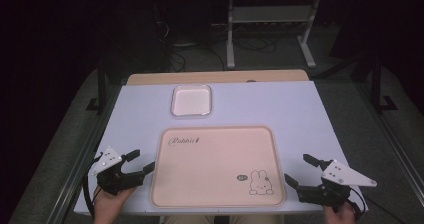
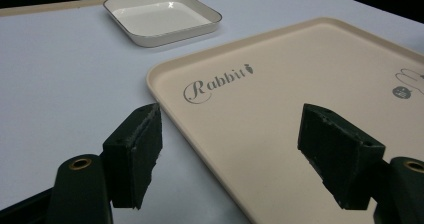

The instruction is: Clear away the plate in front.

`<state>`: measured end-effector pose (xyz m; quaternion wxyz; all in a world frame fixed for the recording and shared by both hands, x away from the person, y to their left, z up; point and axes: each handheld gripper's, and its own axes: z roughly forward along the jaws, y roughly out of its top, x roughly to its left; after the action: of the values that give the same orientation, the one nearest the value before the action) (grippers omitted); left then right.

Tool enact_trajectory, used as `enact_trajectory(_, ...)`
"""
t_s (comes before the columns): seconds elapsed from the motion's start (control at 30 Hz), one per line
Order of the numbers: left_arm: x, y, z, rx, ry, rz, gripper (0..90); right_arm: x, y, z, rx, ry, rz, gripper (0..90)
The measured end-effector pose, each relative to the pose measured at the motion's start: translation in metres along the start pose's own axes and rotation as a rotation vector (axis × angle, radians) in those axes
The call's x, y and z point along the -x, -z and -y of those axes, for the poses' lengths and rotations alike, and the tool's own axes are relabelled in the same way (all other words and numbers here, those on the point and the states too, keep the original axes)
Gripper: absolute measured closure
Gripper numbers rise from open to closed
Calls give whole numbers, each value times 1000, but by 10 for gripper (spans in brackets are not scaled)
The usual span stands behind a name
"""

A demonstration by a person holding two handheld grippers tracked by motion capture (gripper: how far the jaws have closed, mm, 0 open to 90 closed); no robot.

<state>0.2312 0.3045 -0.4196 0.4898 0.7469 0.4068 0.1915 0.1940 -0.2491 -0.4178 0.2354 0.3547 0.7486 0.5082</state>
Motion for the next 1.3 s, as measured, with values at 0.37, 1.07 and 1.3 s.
enact_trajectory(0.37, -3, -3, 0, -10, 44, 23, 256, -1, 1, -1, 1, 3, 5, 129)
enact_trajectory(1.07, -2, -29, -18, -48, -9, 58, 255, -1, 4, 0, 13, 9, 25, 129)
enact_trajectory(1.3, 4, -25, -22, -22, -45, 65, 253, -2, 5, -1, 20, 8, 26, 129)
